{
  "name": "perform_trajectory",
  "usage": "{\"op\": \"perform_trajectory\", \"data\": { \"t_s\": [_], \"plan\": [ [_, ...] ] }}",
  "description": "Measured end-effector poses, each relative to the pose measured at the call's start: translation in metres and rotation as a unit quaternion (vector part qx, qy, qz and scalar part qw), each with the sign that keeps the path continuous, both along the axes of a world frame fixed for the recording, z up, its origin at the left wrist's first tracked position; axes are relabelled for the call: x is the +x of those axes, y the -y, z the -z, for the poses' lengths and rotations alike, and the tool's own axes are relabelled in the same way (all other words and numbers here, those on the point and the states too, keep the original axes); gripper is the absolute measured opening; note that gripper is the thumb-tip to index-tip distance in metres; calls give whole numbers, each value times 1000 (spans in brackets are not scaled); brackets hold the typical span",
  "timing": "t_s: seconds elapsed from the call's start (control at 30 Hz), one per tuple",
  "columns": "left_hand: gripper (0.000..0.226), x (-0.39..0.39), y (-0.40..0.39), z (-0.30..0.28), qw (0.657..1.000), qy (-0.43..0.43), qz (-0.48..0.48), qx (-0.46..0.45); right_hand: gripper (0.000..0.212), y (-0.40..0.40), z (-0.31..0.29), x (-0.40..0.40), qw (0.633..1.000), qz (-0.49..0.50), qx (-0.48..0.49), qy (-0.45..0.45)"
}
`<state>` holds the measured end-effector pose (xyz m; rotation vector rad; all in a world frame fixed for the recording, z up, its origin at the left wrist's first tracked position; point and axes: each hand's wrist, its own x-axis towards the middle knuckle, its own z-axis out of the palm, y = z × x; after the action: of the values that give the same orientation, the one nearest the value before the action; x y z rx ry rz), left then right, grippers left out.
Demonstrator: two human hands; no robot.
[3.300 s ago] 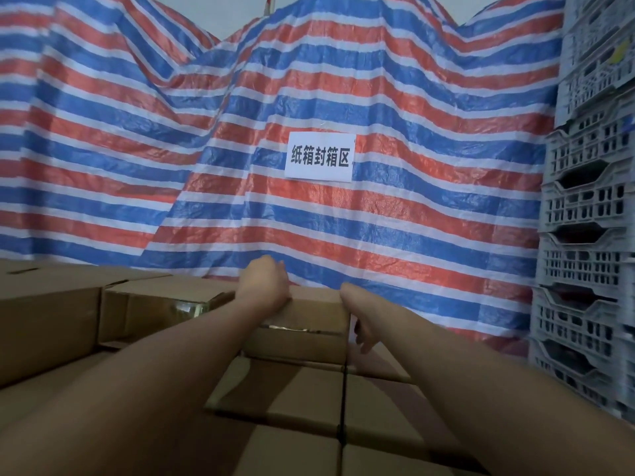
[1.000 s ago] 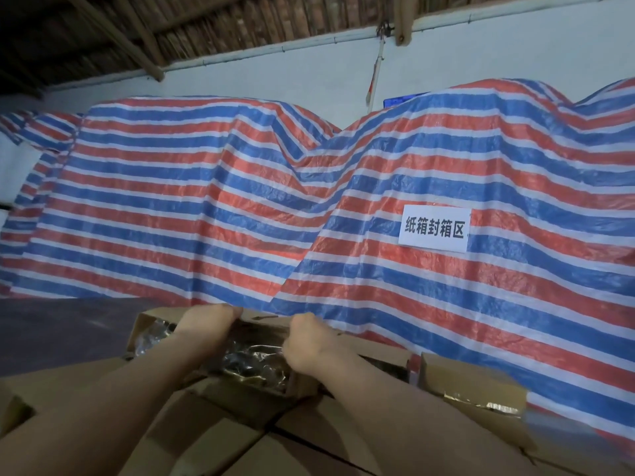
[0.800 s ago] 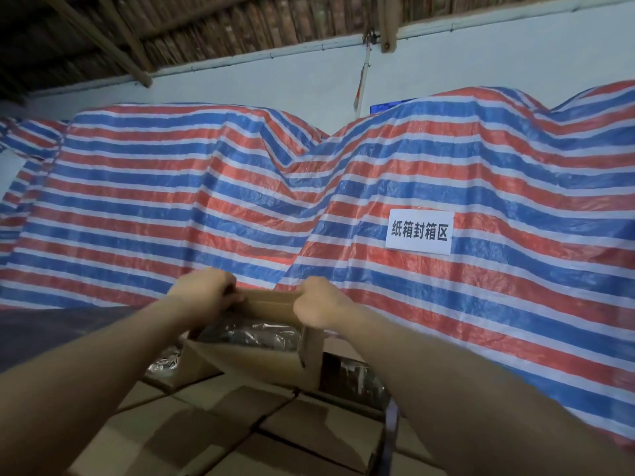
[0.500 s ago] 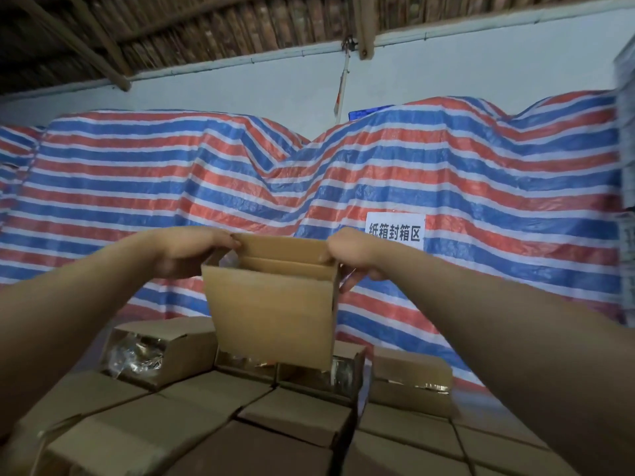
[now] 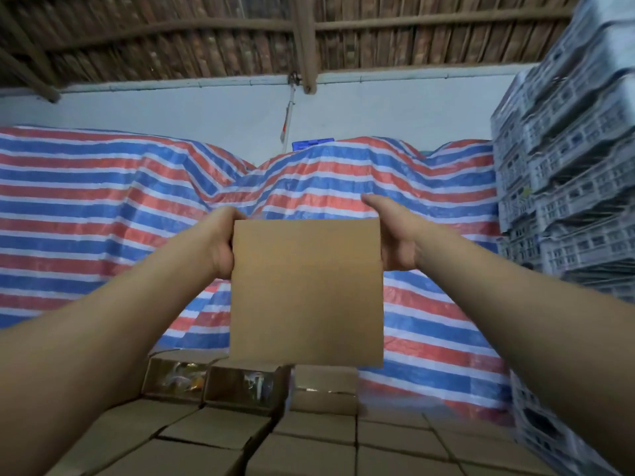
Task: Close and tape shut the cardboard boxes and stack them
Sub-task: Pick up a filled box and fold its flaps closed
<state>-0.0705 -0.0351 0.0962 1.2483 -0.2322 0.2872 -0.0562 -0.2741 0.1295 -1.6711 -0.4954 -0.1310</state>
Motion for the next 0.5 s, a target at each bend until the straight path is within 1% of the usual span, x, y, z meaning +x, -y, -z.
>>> {"op": "perform_trajectory", "data": {
  "t_s": [0.03,0.07,0.13,0.23,0.3,0.5],
  "plan": [
    [21,-5,11,-1,1000,-1,4,1,75,9,9,-3,998,-18,56,2],
    [22,-9,21,0,1000,-3,7,2,81,18,21,-5,995,-29,96,9],
    [25,-13,44,7,1000,-12,15,15,81,33,52,-6,988,-13,154,17],
    [32,-10,75,37,998,-28,33,53,71,58,88,-1,976,44,213,4],
    [31,-4,93,61,996,-53,56,51,70,74,102,-1,974,69,217,-13],
    [24,14,127,145,986,-123,115,8,77,110,165,-2,974,131,173,-59]
  ]
}}
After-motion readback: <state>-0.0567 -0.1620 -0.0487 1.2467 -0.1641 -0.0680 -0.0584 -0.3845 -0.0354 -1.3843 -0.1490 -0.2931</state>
